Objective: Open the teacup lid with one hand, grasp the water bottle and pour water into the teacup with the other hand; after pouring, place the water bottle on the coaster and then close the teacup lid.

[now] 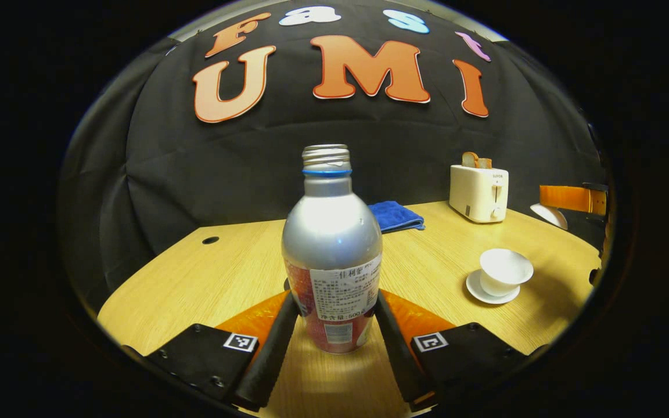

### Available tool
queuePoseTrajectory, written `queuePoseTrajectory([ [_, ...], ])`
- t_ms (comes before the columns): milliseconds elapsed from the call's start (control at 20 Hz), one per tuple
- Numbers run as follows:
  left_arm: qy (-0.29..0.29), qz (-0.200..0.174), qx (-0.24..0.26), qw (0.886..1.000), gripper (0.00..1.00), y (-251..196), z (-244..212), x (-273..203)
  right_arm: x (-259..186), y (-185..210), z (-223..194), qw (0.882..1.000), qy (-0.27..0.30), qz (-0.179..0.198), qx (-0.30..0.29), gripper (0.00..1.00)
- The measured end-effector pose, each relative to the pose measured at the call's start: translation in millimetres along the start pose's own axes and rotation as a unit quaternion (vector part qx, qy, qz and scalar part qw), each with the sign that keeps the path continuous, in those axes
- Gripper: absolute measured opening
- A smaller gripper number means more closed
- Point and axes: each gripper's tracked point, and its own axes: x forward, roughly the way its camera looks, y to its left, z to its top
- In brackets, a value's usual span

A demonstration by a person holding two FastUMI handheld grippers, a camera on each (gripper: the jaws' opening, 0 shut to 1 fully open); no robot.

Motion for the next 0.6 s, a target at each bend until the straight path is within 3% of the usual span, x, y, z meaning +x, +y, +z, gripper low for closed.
queuePoseTrajectory([
  [250,-0.015,0.008,0.113,0.993,0.82,-4.3,23.6,3.0,-5.3,-9.4,2.0,1.0,-0.004,-0.007,0.002,0.18],
  [600,-0.011,-0.002,0.255,0.967,0.82,-27.6,24.3,15.5,-11.2,-15.7,1.1,1.0,-0.005,-0.01,0.002,0.18],
])
